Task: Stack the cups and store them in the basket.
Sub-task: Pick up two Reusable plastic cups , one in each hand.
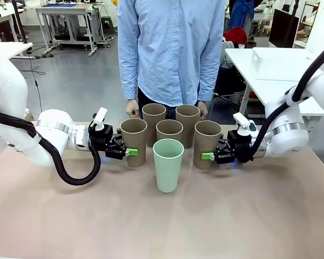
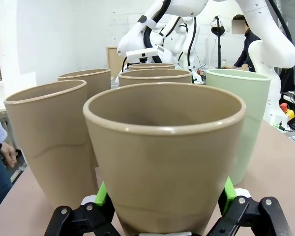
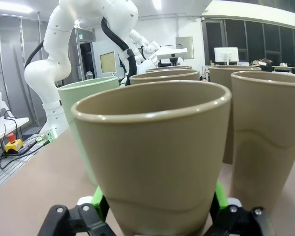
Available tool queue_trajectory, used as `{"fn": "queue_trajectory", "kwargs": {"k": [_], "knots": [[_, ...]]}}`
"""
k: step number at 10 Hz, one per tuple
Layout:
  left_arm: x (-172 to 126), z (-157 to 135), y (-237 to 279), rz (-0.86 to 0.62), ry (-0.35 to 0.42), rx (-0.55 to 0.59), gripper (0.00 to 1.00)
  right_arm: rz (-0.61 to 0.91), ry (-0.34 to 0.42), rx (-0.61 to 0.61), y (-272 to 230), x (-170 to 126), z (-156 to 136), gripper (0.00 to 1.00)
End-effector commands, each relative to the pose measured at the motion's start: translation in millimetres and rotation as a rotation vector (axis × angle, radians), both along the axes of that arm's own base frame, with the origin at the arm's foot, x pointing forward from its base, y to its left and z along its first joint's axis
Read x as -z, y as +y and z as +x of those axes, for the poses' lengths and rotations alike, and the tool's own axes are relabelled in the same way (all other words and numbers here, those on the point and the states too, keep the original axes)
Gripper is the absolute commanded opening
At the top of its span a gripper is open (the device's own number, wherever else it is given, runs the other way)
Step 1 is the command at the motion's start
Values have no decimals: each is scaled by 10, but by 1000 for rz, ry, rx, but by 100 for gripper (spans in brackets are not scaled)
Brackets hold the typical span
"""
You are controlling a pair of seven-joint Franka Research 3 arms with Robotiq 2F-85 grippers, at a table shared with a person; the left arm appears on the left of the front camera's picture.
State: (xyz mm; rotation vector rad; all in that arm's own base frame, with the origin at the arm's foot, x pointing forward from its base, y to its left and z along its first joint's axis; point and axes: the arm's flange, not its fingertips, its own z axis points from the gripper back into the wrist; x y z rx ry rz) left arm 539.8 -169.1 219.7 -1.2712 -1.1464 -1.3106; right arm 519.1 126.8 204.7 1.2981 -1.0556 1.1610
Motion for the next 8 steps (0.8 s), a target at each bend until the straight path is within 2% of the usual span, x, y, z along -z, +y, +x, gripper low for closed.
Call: {"fn": "queue_trajectory", "kwargs": {"k": [1, 3, 4, 5, 6, 7, 8], "knots": [[-10, -7, -72, -18, -31, -12, 100, 15, -2, 21, 58, -9, 72, 100], [-9, -17, -71, -14, -32, -6, 100, 17, -1, 20, 56, -2, 79, 100], [3, -23, -65, -10, -32, -6, 82, 15, -2, 21, 51, 5, 77, 80], [3, -34, -61, -9, -37, -8, 81, 16, -2, 18, 46, 8, 83, 80], [-2, -37, -52, -15, -40, -10, 63, 18, -7, 14, 38, 7, 83, 60], [-12, -41, -41, -16, -49, -14, 62, 24, -11, 11, 17, -3, 71, 78], [-26, -44, -31, -20, -51, -10, 43, 49, 1, 9, -24, -24, 48, 40]]}}
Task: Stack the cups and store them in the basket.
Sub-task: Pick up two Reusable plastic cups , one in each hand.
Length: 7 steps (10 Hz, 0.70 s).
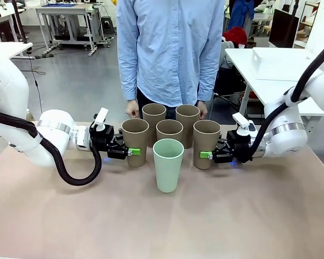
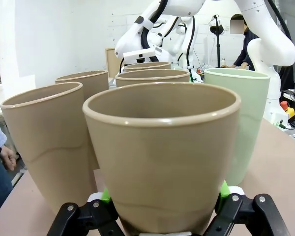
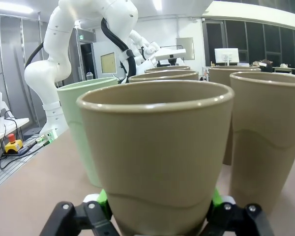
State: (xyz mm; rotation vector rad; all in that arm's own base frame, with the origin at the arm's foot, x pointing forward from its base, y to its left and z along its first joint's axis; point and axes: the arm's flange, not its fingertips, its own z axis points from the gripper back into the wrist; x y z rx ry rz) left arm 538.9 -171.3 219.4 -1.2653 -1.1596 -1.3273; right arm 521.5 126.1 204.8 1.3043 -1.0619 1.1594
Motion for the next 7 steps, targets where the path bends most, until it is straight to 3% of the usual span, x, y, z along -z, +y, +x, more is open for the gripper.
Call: {"fn": "queue_trajectory", "kwargs": {"k": [1, 2, 3, 4, 7], "knots": [[-64, -39, 8, -25, -35, 0, 65, -6, -1, 1, 10, 1, 0, 40], [0, 0, 0, 0, 0, 0, 65, -6, -1, 1, 10, 1, 0, 40], [-7, 1, 2, -2, -5, 0, 65, -1, 1, 0, -8, 6, -1, 83], [-159, -223, 88, -16, -1, 0, 85, 28, -18, 38, -62, -146, -213, 83], [-461, -809, 417, -50, 15, 7, 85, 93, -66, 99, -265, -550, -931, 83]]}}
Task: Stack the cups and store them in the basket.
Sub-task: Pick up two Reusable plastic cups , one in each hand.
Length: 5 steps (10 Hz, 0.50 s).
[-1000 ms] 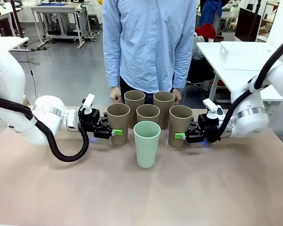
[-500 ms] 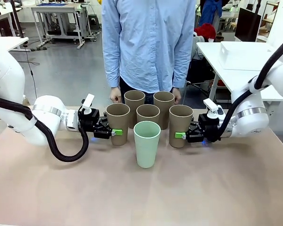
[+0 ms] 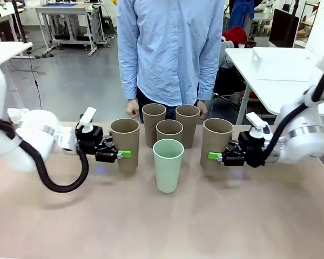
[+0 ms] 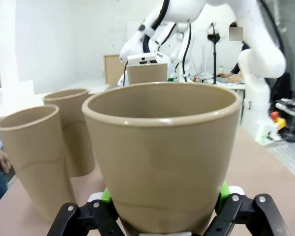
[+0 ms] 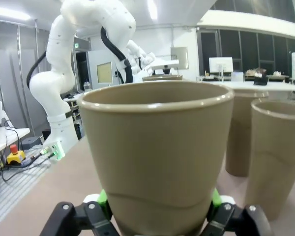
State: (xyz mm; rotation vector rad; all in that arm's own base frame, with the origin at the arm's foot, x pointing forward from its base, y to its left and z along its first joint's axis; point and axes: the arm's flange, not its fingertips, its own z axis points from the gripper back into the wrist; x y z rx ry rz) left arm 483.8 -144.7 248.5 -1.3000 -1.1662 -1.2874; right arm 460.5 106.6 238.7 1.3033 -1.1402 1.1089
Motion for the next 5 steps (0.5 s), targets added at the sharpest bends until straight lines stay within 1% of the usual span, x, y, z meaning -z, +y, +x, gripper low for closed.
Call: {"fn": "queue_trajectory", "kwargs": {"k": [1, 2, 3, 4, 5], "knots": [[-232, -461, 274, -37, -11, 30, 85, 51, -63, 48, -163, -297, -481, 83], [-264, -657, 395, -55, -13, 36, 85, 65, -77, 44, -230, -342, -685, 83], [-291, -832, 485, -45, -14, 16, 85, 55, -88, 36, -261, -365, -882, 83], [-323, -961, 618, -34, -35, 16, 85, 41, -122, 48, -351, -436, -1076, 83], [-329, -1104, 821, -21, -40, -23, 85, 37, -120, 44, -405, -450, -1192, 83]]}}
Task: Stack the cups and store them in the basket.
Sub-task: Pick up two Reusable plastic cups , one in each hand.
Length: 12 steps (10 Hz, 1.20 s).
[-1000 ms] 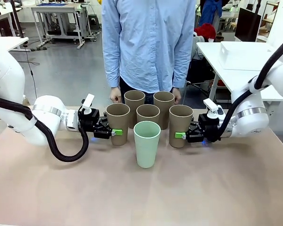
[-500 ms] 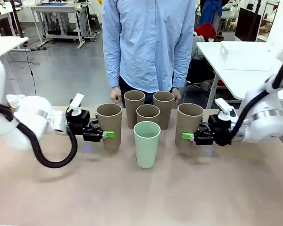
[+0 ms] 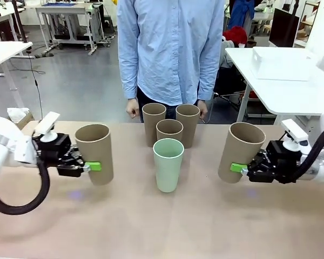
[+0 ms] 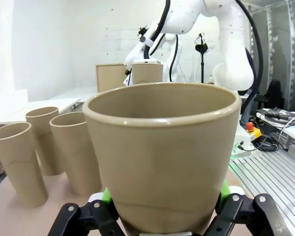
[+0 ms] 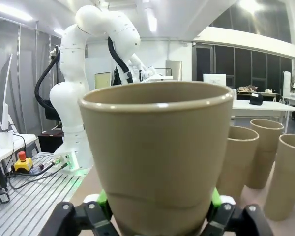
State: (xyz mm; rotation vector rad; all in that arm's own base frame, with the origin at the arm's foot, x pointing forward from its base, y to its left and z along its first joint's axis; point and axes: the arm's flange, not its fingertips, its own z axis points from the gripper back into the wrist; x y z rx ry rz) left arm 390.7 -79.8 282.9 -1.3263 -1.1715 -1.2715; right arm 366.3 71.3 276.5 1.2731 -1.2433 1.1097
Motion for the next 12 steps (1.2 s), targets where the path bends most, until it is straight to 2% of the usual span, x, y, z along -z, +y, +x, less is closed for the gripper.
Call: {"fn": "queue_trajectory", "kwargs": {"k": [1, 3, 7, 10, 11, 12], "knots": [[19, -252, 370, -3, -57, -61, 85, -28, -56, 6, -99, -108, -339, 83], [-5, -349, 607, -14, -76, -58, 85, -77, -43, 10, -161, -140, -396, 83], [-75, -433, 841, -2, -99, -74, 85, -69, -36, -4, -435, -235, -604, 83], [-138, -402, 825, 4, -125, -77, 85, -79, -32, -94, -480, -265, -680, 83], [-352, -290, 818, 19, -70, -89, 85, -73, -32, -19, -590, -104, -90, 83], [-352, -290, 818, 19, -70, -89, 85, -73, -32, -19, -590, -104, -90, 83]]}}
